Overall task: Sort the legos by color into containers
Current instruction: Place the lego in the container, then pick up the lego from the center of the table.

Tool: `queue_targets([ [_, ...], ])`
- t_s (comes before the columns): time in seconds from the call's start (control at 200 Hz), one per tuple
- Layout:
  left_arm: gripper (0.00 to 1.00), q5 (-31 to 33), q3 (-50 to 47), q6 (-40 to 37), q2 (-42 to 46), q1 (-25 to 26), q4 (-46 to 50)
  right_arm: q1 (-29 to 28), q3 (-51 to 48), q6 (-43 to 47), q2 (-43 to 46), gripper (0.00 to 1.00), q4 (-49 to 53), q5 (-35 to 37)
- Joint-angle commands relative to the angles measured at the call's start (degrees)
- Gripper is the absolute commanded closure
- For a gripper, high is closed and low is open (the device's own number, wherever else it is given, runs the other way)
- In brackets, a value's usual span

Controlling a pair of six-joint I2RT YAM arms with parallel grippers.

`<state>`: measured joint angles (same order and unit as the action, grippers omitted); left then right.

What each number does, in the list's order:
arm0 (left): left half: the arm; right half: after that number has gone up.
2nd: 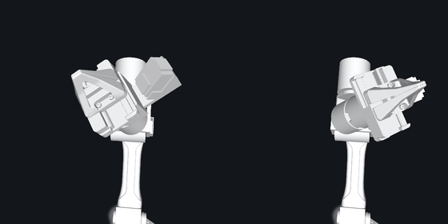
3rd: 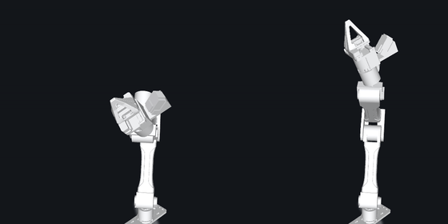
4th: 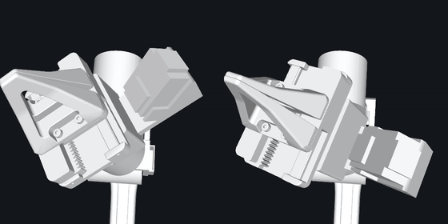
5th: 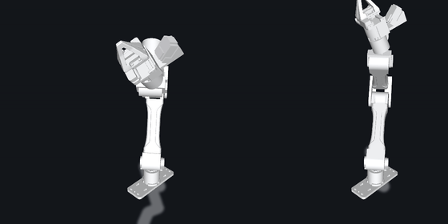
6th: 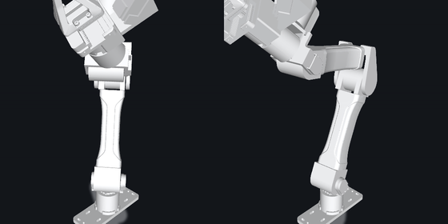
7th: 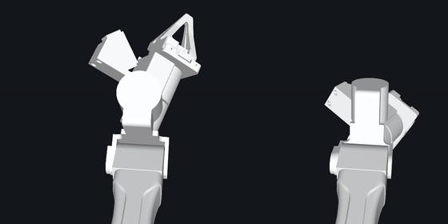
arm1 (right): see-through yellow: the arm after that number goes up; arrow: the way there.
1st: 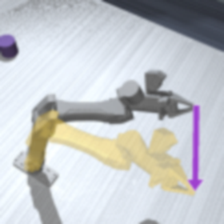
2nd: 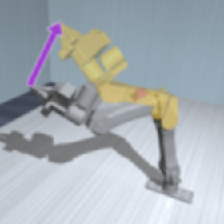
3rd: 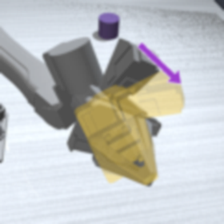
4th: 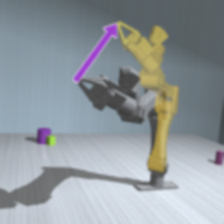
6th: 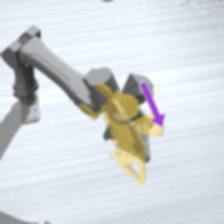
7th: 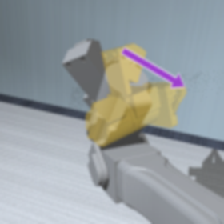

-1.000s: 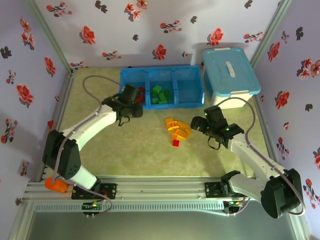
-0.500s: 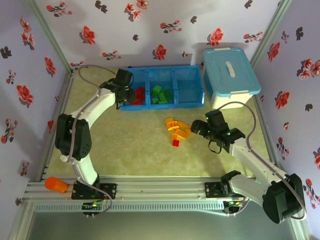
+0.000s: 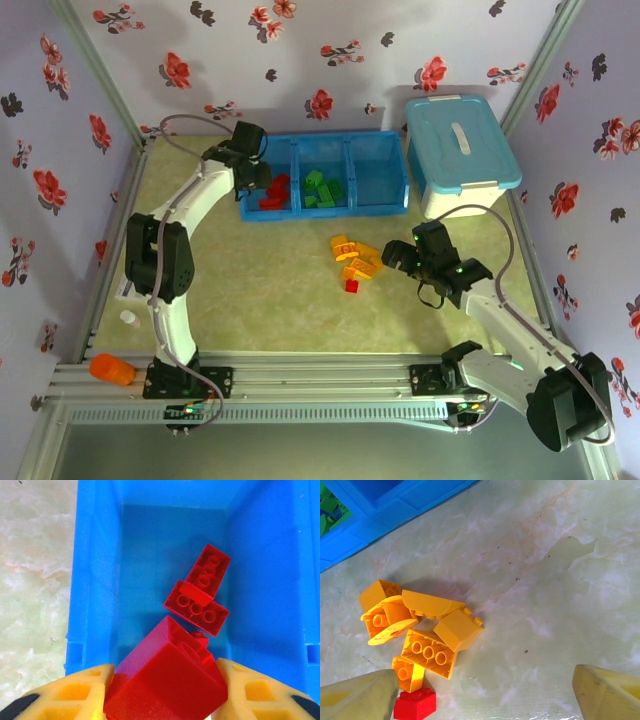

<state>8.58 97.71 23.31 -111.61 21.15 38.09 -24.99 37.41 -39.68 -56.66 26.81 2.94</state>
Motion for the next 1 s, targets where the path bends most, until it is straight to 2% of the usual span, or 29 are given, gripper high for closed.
queue_targets([
  [0.0,0.59,-0.9,1.7,-1.7,-0.7,-0.5,1.8,0.4,-0.5,-1.1,1.0,0.1,-0.3,-0.1],
  [0.05,0.54,-1.1,1.5,-1.6,-0.5,-0.5,1.8,0.4,-0.4,-1.0,0.9,0.1,-0.4,0.0],
  [0.125,0.35,-1.5,1.4,-1.8,0.0,-0.5,1.7,0.4,-0.5,-1.0,0.8,0.1,-0.4,0.0],
  [0.185,0.31,-1.8,1.3,-1.7,0.8,-0.5,1.7,0.4,-0.4,-0.9,0.7,0.1,-0.4,0.0],
  [0.485,0.29,-2.4,-3.5,-1.7,10.1,2.1,0.5,0.4,0.0,-0.8,0.4,0.09,-0.3,0.0],
  [0.705,0.28,-0.8,-12.6,-0.7,17.3,11.5,-0.5,0.4,0.1,-1.1,0.4,0.1,-0.4,0.9],
  [0.99,0.28,0.7,-20.1,3.0,21.0,22.2,-2.1,0.5,2.4,1.2,-2.5,0.1,0.5,0.8],
])
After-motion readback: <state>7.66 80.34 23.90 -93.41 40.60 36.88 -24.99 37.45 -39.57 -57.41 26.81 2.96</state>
